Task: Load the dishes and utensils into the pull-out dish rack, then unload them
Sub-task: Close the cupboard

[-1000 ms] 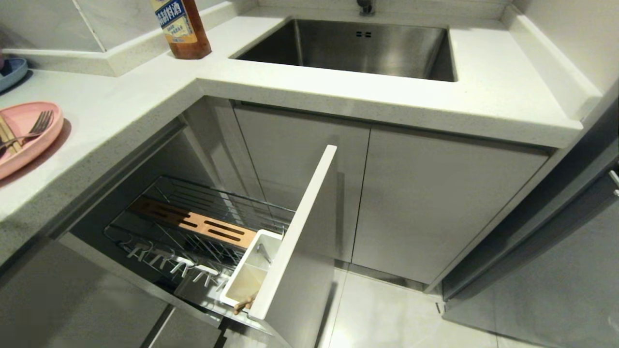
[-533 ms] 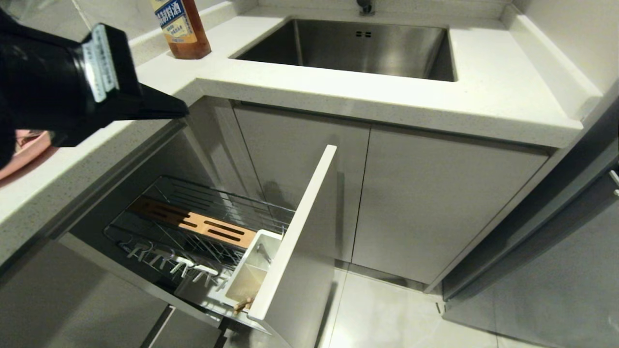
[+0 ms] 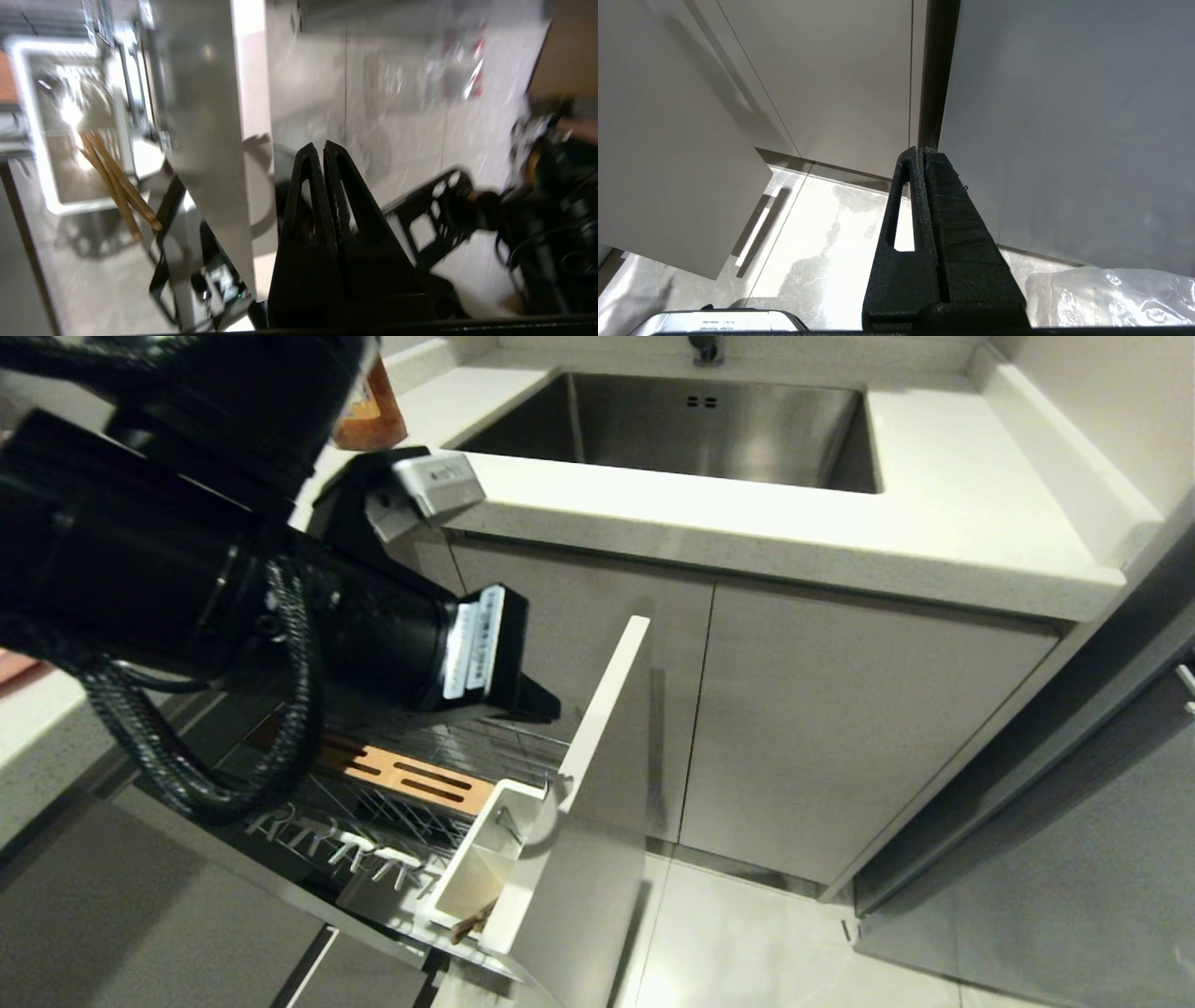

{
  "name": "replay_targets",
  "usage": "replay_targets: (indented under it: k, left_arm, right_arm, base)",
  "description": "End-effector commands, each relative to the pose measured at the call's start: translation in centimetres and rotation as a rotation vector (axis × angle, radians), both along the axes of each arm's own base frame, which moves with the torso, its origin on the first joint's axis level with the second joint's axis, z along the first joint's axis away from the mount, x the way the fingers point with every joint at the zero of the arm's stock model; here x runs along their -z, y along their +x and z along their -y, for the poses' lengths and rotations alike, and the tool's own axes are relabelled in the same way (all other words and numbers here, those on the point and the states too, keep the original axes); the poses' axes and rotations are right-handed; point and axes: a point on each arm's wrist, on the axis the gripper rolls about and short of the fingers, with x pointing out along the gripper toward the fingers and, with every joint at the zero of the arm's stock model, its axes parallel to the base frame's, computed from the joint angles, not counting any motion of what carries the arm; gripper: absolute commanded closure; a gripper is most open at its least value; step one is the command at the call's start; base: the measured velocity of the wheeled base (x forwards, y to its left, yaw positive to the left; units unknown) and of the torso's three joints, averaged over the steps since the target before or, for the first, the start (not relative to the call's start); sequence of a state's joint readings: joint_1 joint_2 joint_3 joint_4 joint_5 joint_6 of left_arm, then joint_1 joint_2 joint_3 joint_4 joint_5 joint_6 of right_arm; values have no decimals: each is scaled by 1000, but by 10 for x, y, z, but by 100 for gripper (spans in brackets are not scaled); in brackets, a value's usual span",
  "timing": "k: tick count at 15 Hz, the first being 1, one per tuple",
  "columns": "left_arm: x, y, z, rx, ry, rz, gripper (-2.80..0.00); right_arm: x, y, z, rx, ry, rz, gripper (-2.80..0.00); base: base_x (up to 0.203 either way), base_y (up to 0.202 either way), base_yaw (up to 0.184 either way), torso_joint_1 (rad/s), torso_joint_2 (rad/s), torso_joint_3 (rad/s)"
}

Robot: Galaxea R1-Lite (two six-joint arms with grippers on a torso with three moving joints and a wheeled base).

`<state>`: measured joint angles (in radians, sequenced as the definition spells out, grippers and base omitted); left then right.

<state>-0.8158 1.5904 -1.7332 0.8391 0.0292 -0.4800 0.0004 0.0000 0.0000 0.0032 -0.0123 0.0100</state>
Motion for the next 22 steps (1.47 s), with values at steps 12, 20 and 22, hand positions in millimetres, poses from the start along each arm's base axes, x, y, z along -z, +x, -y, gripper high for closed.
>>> replay_targets:
  k: [12,20,22]
  left_arm:
    - [65,28,57,11,234,-133,0]
    - [64,36,50,-244,409,67,0]
    - [63,39,46,-317,454,115,0]
  right_arm:
    - [0,0,0,-1,-1,-1,0]
    - [0,0,0,-1,-1,-2,0]
    - [1,0,0,-1,0,-2,0]
  base:
    - [0,0,0,0,0,0]
    - [0,0,0,0,0,0]
    - [0,0,0,0,0,0]
